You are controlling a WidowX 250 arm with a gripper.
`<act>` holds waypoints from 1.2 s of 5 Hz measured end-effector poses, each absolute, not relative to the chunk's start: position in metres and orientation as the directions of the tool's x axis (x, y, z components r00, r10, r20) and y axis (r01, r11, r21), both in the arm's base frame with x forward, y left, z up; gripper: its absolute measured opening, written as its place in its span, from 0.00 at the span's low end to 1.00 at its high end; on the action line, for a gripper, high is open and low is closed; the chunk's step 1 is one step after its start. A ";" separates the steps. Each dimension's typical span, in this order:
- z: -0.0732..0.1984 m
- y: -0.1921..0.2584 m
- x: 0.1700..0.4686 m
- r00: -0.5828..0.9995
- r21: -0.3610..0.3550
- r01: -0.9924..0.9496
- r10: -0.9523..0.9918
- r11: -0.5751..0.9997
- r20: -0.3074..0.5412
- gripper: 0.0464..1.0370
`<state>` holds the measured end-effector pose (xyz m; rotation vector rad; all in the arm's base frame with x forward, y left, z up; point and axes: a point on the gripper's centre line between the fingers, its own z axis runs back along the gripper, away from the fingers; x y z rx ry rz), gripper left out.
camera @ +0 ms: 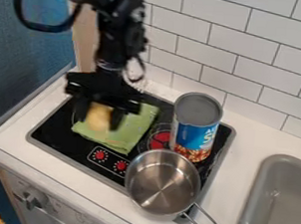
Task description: Move the yellow object from the pot to the left of the left side burner
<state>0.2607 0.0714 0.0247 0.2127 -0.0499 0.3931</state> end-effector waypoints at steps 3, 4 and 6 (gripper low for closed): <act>0.005 0.163 0.275 0.810 0.171 -0.582 0.549 0.795 0.208 0.63; -0.002 0.172 0.282 0.786 0.175 -0.611 0.565 0.772 0.252 0.63; -0.025 0.173 0.293 0.753 0.120 -0.648 0.609 0.752 0.251 0.63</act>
